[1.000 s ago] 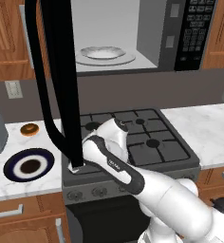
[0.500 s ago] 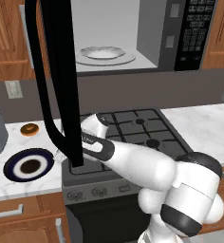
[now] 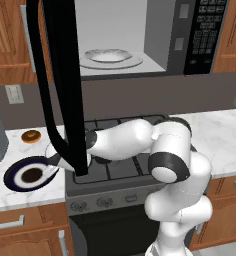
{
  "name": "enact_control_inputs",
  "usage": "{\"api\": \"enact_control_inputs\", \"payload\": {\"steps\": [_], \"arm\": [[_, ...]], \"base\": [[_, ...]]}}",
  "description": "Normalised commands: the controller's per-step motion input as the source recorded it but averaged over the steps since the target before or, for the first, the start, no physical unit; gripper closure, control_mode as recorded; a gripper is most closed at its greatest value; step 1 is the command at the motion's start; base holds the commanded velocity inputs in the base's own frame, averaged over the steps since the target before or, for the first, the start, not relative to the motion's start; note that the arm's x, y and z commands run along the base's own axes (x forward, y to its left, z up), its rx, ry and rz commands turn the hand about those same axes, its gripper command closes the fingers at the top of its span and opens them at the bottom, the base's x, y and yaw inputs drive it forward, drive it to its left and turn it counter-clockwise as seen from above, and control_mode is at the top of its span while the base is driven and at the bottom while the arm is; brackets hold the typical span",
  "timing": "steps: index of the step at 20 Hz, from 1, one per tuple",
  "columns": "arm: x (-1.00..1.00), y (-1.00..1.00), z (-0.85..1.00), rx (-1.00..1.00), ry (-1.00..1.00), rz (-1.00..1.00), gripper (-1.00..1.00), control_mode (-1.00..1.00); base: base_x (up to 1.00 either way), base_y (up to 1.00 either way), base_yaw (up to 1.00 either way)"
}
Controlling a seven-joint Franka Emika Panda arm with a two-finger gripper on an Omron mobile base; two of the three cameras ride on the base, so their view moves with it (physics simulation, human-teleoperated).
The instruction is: Pick the mushroom from the microwave and place it on plate located on the counter.
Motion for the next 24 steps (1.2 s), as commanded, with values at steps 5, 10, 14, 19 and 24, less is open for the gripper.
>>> {"api": "enact_control_inputs", "payload": {"steps": [5,10,14,19,24], "arm": [[0.34,0.31,-0.14,-0.01,0.00,0.00,1.00,-1.00],[0.39,0.38,0.00,0.00,0.00,0.00,1.00,-1.00],[0.41,0.36,0.02,0.00,0.02,0.00,1.00,-1.00],[0.35,0.27,0.32,0.00,0.02,-0.01,1.00,-1.00],[0.26,0.27,0.36,0.00,0.01,-0.01,1.00,-1.00]], "base": [[0.00,0.00,0.00],[0.00,0.00,0.00],[0.00,0.00,0.00],[0.00,0.00,0.00],[0.00,0.00,0.00]]}}
